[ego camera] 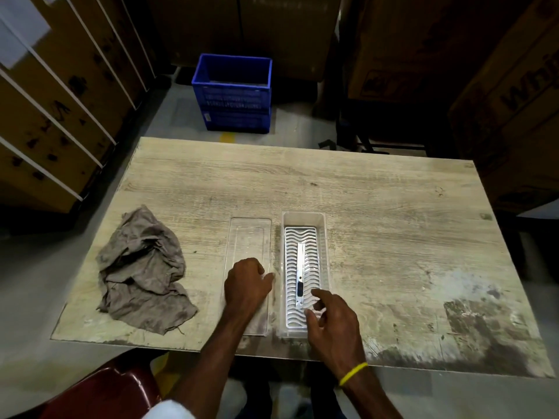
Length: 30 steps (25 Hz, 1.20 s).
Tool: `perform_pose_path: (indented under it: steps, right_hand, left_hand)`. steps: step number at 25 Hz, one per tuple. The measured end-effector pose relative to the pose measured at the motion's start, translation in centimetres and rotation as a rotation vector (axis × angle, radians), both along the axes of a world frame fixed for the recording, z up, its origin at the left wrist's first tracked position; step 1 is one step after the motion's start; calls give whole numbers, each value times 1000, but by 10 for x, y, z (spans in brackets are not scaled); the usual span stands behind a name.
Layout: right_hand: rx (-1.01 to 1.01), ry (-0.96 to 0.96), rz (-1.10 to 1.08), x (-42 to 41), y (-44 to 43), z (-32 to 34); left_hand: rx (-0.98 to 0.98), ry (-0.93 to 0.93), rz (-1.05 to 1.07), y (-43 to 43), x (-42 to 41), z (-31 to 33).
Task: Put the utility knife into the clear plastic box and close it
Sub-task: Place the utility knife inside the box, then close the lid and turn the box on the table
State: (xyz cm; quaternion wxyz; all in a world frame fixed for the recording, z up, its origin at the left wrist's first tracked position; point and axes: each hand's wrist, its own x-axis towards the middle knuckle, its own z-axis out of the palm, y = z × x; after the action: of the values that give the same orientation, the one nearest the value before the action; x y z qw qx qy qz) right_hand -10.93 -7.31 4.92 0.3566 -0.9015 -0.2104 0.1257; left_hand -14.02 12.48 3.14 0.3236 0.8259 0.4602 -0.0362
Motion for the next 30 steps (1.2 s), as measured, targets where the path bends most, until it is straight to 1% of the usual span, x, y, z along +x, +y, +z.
perform_pose_path:
  steps: [2, 7, 11, 13, 17, 19, 20, 23, 25, 27, 29, 30]
  right_hand:
    - [7, 33, 10, -3, -6, -2]
    - [55, 56, -5, -4, -9, -5]
    - [52, 74, -15, -1, -11, -8]
    - [52, 101, -15, 2, -11, -9]
    - [40, 167, -1, 9, -12, -8]
    - [56, 210, -3, 13, -12, -5]
    - [71, 227, -5, 15, -10, -1]
    - [154, 285, -56, 26, -5, 13]
    - [249, 350, -103, 35, 2, 28]
    - [363, 448, -124, 45, 8, 44]
    - [461, 534, -146, 56, 11, 57]
    - [480, 545, -160, 61, 11, 59]
  left_hand:
    - [-36, 66, -36, 2, 12, 1]
    - [-38, 185, -47, 5, 26, -8]
    - [-48, 216, -54, 5, 28, -10]
    - [-43, 195, -22, 8, 27, 0]
    - [-3, 29, 100, 32, 13, 48]
    - [9, -95, 172, 48, -1, 71]
    - [-30, -199, 214, 55, -9, 83]
    - [-276, -582, 322, 61, -26, 111]
    - [-400, -734, 352, 54, -28, 126]
    - [-542, -801, 386, 41, -24, 126]
    - [-680, -784, 434, 22, -15, 109]
    - [-710, -747, 453, 11, -10, 99]
